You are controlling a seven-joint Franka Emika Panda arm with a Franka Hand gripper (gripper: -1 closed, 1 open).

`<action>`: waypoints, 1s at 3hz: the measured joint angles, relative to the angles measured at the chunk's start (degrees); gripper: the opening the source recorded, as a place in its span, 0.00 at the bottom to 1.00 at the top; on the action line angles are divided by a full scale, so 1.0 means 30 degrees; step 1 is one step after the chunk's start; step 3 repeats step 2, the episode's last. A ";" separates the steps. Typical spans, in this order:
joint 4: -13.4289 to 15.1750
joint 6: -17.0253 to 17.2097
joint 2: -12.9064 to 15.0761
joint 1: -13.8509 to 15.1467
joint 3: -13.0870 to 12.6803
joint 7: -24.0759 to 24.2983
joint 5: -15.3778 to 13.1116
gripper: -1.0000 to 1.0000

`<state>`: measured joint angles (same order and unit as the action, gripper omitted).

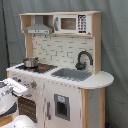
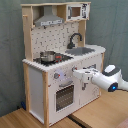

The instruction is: Play with the kitchen

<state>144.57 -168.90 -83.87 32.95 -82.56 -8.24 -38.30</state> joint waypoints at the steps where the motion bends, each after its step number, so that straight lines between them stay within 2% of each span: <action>1: 0.0042 0.1424 0.0160 -0.1161 -0.0521 0.0029 0.0478 1.00; 2: 0.0164 0.2523 0.0166 -0.2233 -0.1307 0.0029 0.1364 1.00; 3: 0.0164 0.2523 0.0166 -0.2233 -0.1307 0.0029 0.1364 1.00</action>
